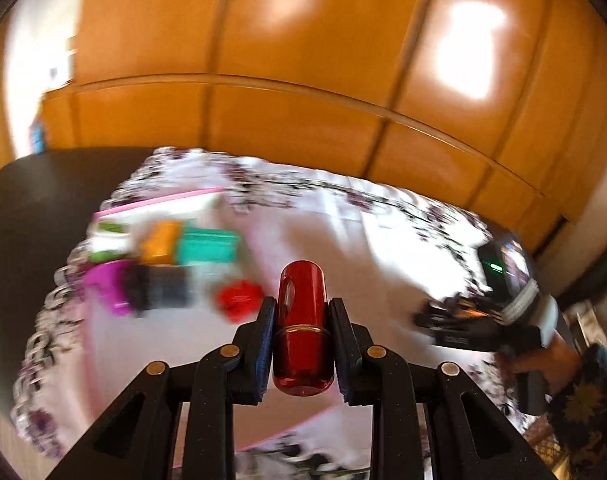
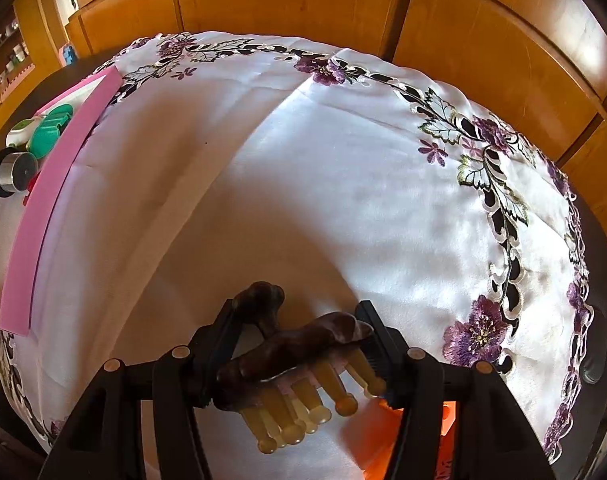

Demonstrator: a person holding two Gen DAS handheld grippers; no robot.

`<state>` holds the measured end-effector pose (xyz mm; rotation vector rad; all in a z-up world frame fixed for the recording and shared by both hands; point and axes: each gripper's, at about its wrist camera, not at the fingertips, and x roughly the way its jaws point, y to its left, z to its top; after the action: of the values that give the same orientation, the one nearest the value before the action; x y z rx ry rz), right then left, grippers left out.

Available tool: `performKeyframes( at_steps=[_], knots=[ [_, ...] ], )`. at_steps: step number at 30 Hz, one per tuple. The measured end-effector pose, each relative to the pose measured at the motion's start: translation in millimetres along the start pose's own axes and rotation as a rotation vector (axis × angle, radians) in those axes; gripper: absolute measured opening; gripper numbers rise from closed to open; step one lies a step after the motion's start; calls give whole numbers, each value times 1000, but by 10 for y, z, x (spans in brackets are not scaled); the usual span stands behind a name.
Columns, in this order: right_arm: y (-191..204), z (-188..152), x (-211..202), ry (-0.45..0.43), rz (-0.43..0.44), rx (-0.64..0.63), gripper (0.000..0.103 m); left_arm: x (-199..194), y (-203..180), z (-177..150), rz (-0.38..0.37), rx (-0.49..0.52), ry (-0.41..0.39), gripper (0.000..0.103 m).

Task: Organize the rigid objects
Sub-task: 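Lower the red lipstick into the pink box and open the left tool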

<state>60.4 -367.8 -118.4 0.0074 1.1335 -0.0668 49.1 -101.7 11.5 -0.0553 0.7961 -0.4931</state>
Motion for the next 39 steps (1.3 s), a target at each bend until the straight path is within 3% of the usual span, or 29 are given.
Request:
performKeyframes(
  at_steps=[6, 12, 21, 29, 36, 39],
  knots=[
    [10, -10, -3, -3, -7, -8, 59, -76, 670, -122, 101, -116, 20, 26],
    [7, -7, 3, -5, -8, -9, 59, -62, 936, -373, 133, -183, 70, 26],
    [9, -9, 3, -5, -10, -13, 59, 138, 1030, -422, 147, -201, 98, 26],
    [9, -8, 4, -6, -11, -13, 59, 455, 1153, -414, 241, -183, 134, 27],
    [12, -10, -1, -5, -13, -14, 59, 411, 1107, -468, 278, -144, 122, 27],
    [22, -9, -2, -5, -18, -16, 59, 303, 1051, -449, 293, -128, 95, 42]
  ],
)
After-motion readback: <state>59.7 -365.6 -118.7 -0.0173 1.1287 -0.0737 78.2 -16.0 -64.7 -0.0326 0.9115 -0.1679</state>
